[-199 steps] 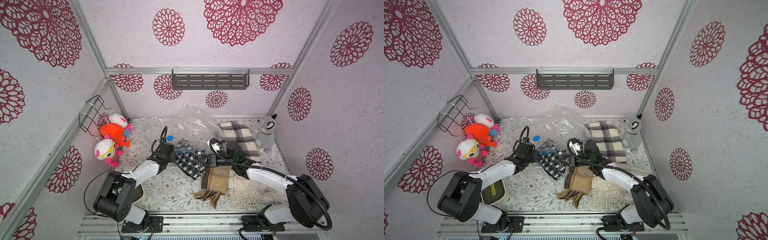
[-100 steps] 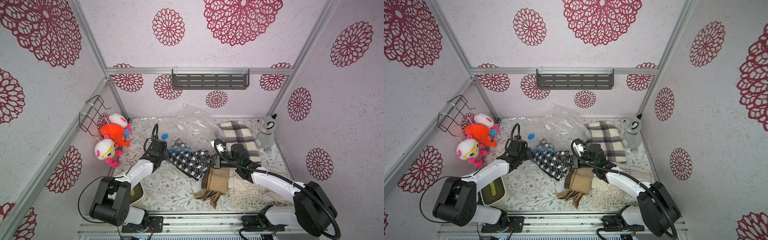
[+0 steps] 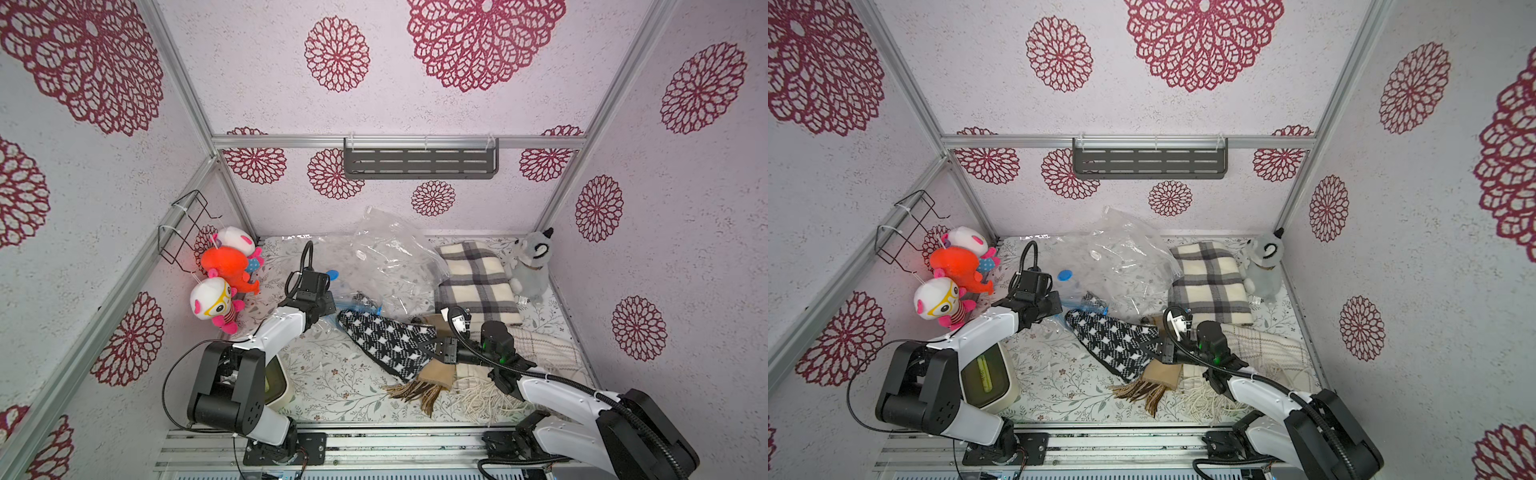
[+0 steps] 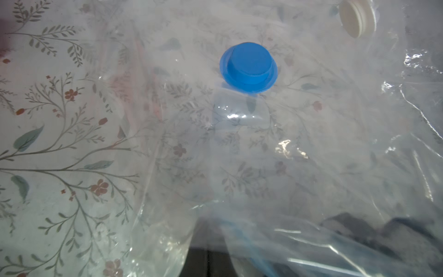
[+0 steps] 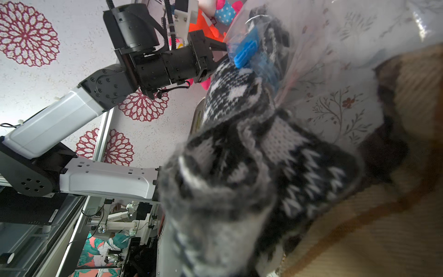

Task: Take the scarf out of the vacuum bag
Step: Take out the scarf from the vacuum bag, then place the vacuum bag at the center of the board.

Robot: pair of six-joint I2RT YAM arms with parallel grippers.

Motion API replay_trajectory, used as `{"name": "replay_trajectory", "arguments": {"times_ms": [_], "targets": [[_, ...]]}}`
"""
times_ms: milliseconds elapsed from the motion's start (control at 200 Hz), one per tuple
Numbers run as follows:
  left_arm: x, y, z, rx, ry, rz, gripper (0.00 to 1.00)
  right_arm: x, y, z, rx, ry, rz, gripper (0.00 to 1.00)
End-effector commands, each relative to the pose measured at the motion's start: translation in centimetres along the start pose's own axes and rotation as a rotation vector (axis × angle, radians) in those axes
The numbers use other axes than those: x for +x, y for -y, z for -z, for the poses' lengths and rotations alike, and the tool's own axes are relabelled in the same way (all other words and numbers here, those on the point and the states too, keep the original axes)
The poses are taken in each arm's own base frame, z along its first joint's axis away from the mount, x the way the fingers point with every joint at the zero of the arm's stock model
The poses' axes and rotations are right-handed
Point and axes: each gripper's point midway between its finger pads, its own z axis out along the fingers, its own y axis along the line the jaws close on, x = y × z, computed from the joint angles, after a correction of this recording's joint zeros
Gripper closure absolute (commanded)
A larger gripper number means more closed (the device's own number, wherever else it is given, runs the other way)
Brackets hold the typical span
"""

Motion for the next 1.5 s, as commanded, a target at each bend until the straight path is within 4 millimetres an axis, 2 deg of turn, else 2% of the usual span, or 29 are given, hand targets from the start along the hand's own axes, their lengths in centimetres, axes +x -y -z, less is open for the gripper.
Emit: {"name": "replay_trajectory", "arguments": {"times_ms": [0,130,230,325,390,475,585,665,801,871,901,1081,1151,1306,1361,1371,1411,1496], "targets": [[-5.0,-6.3,0.8,-0.231,0.155,0.099,1.0,1.0,-3.0,1.1,-0.102,-0.029,0.04,1.0],[-6.0,-7.0,1.0,-0.221,0.158,0.142,1.0,1.9,-3.2,2.0,-0.065,-0.022,0.07,1.0],[-6.8,-6.6,0.9,-0.207,0.157,0.144,1.0,2.2,-2.3,2.1,-0.021,-0.028,0.067,1.0],[-7.0,-5.9,1.5,-0.172,0.159,0.148,1.0,2.5,-2.1,1.6,-0.051,-0.039,0.048,1.0],[-6.8,-5.3,2.2,-0.159,0.174,0.14,1.0,2.3,-1.0,0.8,-0.001,-0.051,0.043,1.0],[-6.5,-4.9,3.1,-0.151,0.195,0.118,1.0,2.0,-0.6,-0.6,0.029,-0.081,0.043,1.0],[-6.1,-4.6,3.6,-0.12,0.191,0.122,1.0,2.4,-1.3,-3.3,0.034,-0.139,0.067,1.0],[-5.7,-3.9,3.7,-0.091,0.193,0.119,1.0,2.3,-1.6,-4.9,0.054,-0.171,0.088,1.0],[-5.4,-3.7,3.6,-0.089,0.192,0.093,1.0,0.8,-2.1,-7.0,0.075,-0.161,0.102,1.0],[-5.2,-3.5,3.5,-0.081,0.188,0.092,1.0,0.4,-1.5,-8.5,0.082,-0.172,0.09,1.0],[-5.2,-3.4,3.5,-0.073,0.188,0.093,1.0,0.7,-1.0,-9.3,0.076,-0.193,0.066,1.0],[-4.8,-3.4,3.5,-0.07,0.187,0.089,1.0,1.6,-0.8,-14.1,0.041,-0.279,0.043,1.0],[-4.7,-2.8,3.7,-0.041,0.19,0.094,1.0,1.4,0.0,-14.5,0.068,-0.278,0.048,1.0],[-4.5,-1.5,4.3,-0.009,0.204,0.069,1.0,1.1,4.4,-13.5,0.258,-0.271,0.056,1.0],[-4.5,-1.0,4.6,0.013,0.212,0.065,0.94,0.9,5.0,-13.2,0.283,-0.264,0.061,0.86],[-4.4,-0.9,4.6,0.018,0.213,0.064,0.93,0.9,5.2,-13.0,0.293,-0.261,0.062,0.8],[-4.4,-0.5,4.8,0.039,0.221,0.063,0.93,0.4,5.1,-12.7,0.309,-0.24,0.081,0.67],[-4.4,0.2,5.4,0.082,0.226,0.058,0.93,-0.5,4.3,-11.9,0.338,-0.214,0.121,0.56]]}}
